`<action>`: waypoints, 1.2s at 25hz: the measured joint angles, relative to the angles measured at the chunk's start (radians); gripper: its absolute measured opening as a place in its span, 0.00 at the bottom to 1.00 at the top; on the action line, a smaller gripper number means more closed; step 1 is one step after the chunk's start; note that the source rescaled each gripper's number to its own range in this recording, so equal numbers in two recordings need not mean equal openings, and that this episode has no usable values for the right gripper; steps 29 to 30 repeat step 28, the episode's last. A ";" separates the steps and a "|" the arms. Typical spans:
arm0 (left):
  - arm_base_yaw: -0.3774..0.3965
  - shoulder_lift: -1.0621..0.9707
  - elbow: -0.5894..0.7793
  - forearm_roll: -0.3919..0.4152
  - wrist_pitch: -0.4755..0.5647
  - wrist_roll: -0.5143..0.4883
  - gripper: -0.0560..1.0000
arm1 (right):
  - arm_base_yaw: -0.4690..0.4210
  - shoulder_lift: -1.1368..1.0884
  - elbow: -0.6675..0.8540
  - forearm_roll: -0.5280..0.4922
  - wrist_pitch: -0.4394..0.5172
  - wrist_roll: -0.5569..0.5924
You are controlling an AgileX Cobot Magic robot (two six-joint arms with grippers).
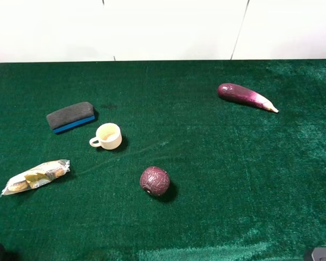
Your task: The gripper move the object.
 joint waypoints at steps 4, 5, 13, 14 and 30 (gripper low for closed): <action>0.000 -0.057 0.000 -0.003 0.004 0.023 1.00 | 0.000 0.000 0.000 0.000 0.000 0.001; 0.000 -0.060 0.000 -0.003 0.004 0.028 1.00 | 0.000 0.000 0.000 0.000 0.000 0.001; 0.000 -0.061 0.000 -0.009 0.006 0.040 1.00 | 0.000 0.000 0.000 0.000 0.000 0.001; 0.000 -0.061 0.000 -0.009 0.006 0.040 1.00 | 0.000 0.000 0.000 0.000 0.000 0.001; 0.000 -0.061 0.000 -0.010 0.006 0.041 1.00 | 0.000 0.000 0.000 0.000 0.000 0.001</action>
